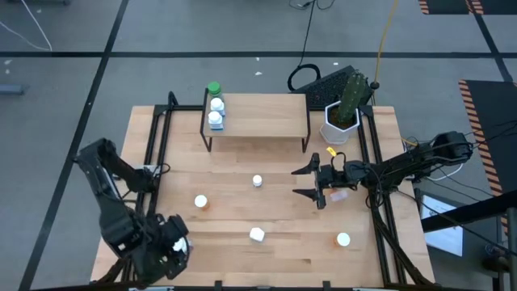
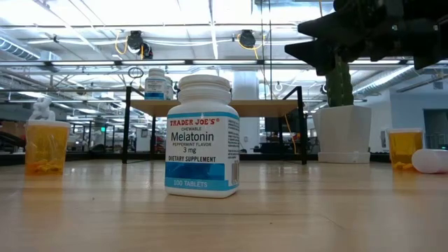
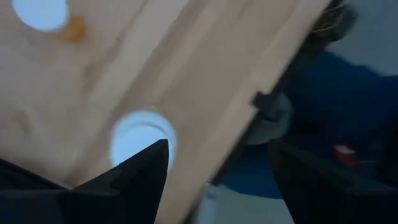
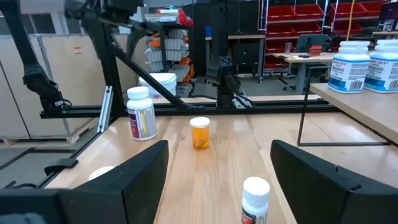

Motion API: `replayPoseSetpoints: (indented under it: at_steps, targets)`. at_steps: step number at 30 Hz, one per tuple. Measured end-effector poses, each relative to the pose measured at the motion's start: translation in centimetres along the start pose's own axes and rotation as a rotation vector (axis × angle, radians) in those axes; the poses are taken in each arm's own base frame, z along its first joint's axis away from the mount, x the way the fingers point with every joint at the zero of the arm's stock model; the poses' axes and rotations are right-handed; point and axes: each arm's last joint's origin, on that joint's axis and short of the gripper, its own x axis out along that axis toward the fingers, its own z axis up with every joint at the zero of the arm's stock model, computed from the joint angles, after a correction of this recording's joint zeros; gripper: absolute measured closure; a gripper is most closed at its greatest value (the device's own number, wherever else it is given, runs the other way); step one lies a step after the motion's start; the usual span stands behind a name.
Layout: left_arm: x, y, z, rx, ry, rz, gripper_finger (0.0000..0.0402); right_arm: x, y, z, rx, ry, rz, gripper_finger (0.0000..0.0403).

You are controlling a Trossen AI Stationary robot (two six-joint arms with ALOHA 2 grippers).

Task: Pick and place medicine bottles onto shelf by color
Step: Put the bottom left white medicine bottle on the shelf

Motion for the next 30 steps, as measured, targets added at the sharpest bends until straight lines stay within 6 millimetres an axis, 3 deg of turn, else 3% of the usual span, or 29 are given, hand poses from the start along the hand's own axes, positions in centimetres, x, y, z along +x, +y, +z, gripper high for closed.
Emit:
replayPoseSetpoints:
  at_steps: [4,11,23,30]
  targets:
    - [1.7,-0.1,-0.1,0.071,0.005,0.05,0.0124,0.0,0.0,-0.1,-0.004,0.008,-0.001,0.0123]
    - [1.9,0.0,0.5,-0.006,0.006,0.066,0.0118,0.0,0.0,-0.1,-0.02,0.01,-0.004,0.0123]
    - [6.0,2.5,-1.2,-0.112,0.178,0.263,0.0017,0.0,0.0,-0.1,-0.02,0.016,-0.004,0.0124]
    - [7.3,3.1,-1.5,-0.107,0.176,0.279,0.0047,0.0,-0.1,-0.1,-0.014,0.015,-0.012,0.0124]
